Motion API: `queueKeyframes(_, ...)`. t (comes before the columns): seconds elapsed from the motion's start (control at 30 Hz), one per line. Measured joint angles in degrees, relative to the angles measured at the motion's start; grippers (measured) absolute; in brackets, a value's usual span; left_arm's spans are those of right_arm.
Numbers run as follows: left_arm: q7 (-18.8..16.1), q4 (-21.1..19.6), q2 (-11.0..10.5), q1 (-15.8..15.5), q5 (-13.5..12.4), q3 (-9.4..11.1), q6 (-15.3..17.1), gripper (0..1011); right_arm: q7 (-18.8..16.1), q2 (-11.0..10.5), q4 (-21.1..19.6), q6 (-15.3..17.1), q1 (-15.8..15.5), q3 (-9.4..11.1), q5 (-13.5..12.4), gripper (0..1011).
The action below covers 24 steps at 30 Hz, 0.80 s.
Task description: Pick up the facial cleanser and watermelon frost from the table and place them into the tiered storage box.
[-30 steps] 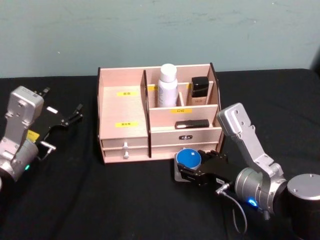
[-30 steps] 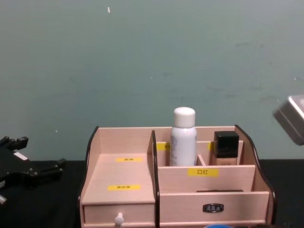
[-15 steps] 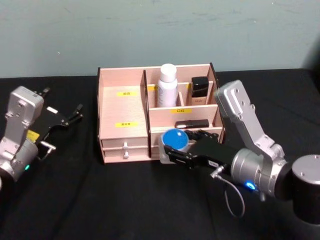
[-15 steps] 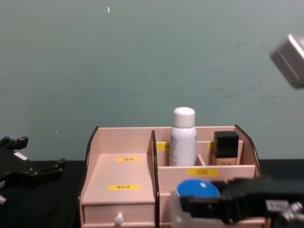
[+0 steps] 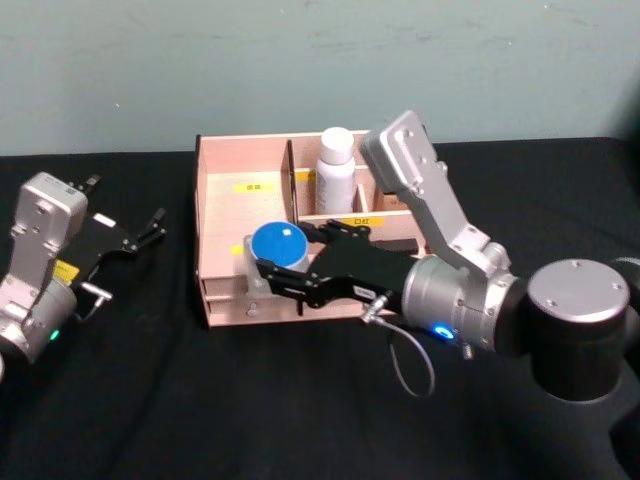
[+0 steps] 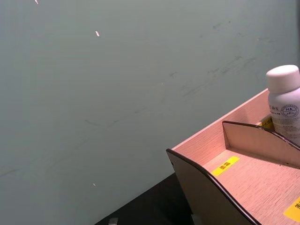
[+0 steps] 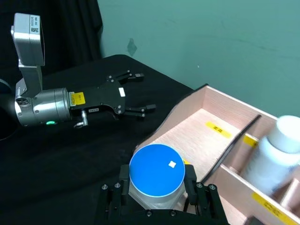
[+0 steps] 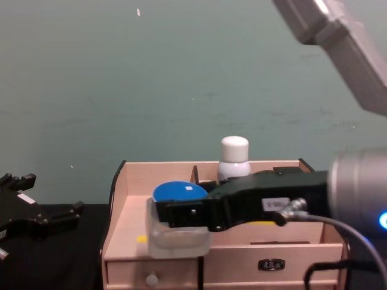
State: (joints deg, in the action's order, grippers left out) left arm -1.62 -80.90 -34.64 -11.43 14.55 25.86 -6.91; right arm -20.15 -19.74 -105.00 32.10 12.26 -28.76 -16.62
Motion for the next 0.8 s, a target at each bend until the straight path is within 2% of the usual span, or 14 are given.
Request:
queueKeyframes(0.17,0.0,0.0,0.0,0.0,0.0,0.0,0.0,1010,0.0,2.0,3.5,-0.4,3.0,-1.9,1.2,712)
queueKeyframes(0.37,0.0,0.0,0.0,0.0,0.0,0.0,0.0,1010,0.4,4.0,7.4,-0.8,5.7,-2.8,2.6,712)
queueKeyframes(0.8,0.0,0.0,0.0,0.0,0.0,0.0,0.0,1010,0.7,7.6,14.0,-1.7,9.5,-2.8,4.7,712)
